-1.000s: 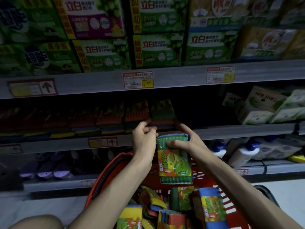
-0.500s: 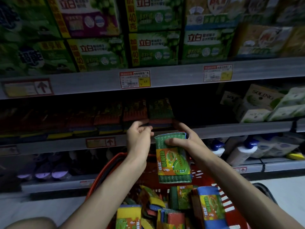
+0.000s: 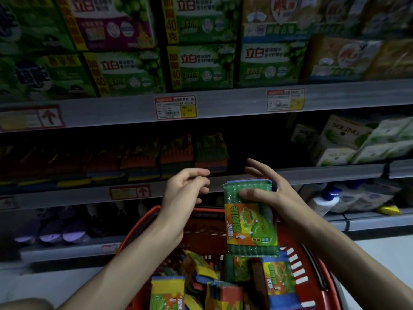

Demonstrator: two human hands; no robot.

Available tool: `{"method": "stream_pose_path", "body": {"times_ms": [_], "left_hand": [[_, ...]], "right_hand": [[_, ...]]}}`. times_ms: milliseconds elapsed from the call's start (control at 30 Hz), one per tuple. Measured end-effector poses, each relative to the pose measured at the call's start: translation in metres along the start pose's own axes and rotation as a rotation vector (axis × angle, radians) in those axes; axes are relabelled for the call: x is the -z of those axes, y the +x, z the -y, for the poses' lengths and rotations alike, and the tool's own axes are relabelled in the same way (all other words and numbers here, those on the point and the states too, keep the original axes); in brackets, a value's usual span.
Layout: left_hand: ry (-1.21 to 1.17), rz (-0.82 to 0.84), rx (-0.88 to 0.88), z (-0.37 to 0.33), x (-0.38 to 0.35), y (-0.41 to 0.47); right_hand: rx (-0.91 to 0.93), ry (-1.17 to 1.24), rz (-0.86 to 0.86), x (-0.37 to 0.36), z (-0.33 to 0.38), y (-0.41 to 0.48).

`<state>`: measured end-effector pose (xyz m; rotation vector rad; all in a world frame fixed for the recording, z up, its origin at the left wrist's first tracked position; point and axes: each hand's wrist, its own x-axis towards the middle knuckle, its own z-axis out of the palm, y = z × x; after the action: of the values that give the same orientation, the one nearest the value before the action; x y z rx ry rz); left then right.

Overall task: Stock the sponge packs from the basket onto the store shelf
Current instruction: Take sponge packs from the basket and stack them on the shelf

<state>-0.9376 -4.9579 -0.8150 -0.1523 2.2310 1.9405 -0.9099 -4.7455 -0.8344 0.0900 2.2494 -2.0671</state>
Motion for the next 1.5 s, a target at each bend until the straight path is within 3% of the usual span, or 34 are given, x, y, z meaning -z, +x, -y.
{"method": "stream_pose_path", "body": {"times_ms": [167, 300, 500, 733, 1067, 1233, 1333, 1433, 1500], "left_hand": [[0.016, 0.173, 0.075, 0.009, -0.006, -0.018], [0.001, 0.379, 0.167, 0.011, -0.022, -0.034], [-0.077, 0.326, 0.164, 0.017, -0.035, -0.046], [-0.181, 0.207, 0.15, 0.012, -0.03, -0.035], [-0.276, -0.091, -0.014, 0.0, -0.021, -0.011], [-0.148, -0.137, -0.096, 0.004, -0.024, -0.011], [-0.041, -0.111, -0.225, 0.002, -0.026, -0.013], [0.07, -0.093, -0.354, -0.002, -0.028, -0.015], [0.065, -0.085, -0.405, 0.0, -0.029, -0.014]], "right_hand": [[-0.039, 0.22, -0.028, 0.005, 0.004, -0.015], [-0.123, 0.414, -0.179, 0.008, -0.001, -0.01], [-0.253, 0.578, -0.164, 0.008, -0.01, -0.007], [-0.158, 0.289, -0.274, 0.014, -0.013, -0.015], [-0.063, 0.117, -0.006, 0.013, -0.014, -0.028], [0.018, -0.108, -0.127, 0.004, -0.019, -0.034], [0.0, -0.124, -0.153, 0.003, -0.019, -0.037], [0.095, -0.328, -0.214, 0.001, -0.018, -0.04], [0.111, -0.294, -0.255, -0.001, -0.018, -0.041]]}}
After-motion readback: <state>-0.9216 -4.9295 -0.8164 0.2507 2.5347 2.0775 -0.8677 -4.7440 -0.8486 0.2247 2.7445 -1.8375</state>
